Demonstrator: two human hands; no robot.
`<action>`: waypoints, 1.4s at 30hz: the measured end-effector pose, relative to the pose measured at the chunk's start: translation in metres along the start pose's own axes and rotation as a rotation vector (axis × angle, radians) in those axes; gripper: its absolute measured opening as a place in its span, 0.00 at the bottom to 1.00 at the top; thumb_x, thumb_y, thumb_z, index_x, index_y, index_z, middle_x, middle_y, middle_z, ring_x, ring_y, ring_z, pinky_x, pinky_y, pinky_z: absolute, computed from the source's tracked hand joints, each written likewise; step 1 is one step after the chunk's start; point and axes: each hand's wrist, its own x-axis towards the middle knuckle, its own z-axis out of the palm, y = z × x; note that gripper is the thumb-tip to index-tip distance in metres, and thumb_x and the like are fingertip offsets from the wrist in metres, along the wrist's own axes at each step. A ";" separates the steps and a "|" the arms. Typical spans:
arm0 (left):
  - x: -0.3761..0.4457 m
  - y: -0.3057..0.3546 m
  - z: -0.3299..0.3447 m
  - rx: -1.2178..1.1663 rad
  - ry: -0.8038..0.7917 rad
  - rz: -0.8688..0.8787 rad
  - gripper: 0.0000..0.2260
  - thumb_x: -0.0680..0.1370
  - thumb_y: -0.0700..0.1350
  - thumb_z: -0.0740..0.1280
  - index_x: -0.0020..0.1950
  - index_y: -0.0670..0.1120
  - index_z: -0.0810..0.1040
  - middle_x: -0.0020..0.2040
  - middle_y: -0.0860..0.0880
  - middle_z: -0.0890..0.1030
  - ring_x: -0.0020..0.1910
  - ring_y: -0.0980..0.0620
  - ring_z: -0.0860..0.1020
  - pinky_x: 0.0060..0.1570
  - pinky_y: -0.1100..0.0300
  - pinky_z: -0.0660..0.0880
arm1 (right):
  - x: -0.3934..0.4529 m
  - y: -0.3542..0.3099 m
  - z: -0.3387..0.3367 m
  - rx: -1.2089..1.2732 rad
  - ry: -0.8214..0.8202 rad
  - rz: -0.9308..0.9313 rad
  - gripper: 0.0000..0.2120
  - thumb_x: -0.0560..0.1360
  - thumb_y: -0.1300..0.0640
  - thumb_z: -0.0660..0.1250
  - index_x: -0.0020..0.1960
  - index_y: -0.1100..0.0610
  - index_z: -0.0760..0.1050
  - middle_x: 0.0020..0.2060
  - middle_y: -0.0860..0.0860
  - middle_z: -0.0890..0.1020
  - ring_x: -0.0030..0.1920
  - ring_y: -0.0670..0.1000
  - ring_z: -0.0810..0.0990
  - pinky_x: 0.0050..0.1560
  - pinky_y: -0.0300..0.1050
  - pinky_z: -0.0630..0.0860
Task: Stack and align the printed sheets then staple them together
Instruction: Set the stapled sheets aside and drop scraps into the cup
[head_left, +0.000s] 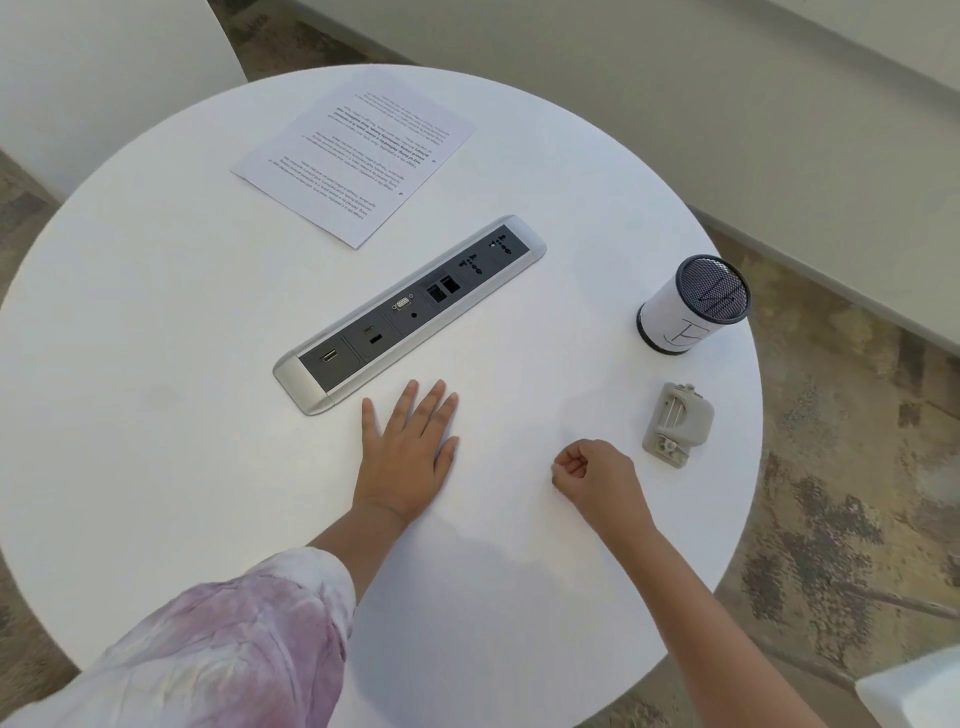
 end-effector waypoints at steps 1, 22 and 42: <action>0.000 0.000 0.001 0.000 -0.001 0.000 0.26 0.78 0.55 0.43 0.74 0.52 0.61 0.75 0.53 0.62 0.75 0.47 0.57 0.68 0.33 0.50 | 0.000 -0.001 0.001 -0.009 0.005 0.003 0.02 0.71 0.57 0.67 0.42 0.55 0.78 0.40 0.49 0.80 0.40 0.47 0.77 0.44 0.42 0.75; -0.001 0.000 0.001 -0.012 0.037 0.006 0.25 0.78 0.55 0.45 0.72 0.51 0.64 0.74 0.52 0.65 0.74 0.46 0.60 0.67 0.33 0.54 | 0.006 -0.013 0.005 -0.008 0.038 0.054 0.03 0.72 0.59 0.63 0.41 0.58 0.74 0.39 0.52 0.77 0.38 0.51 0.73 0.36 0.42 0.66; -0.001 -0.001 0.001 0.004 0.016 0.007 0.24 0.78 0.54 0.46 0.72 0.51 0.64 0.73 0.53 0.65 0.73 0.46 0.61 0.66 0.33 0.55 | 0.105 -0.021 -0.160 0.365 0.551 0.171 0.14 0.73 0.59 0.62 0.46 0.71 0.77 0.24 0.52 0.68 0.25 0.49 0.65 0.26 0.36 0.66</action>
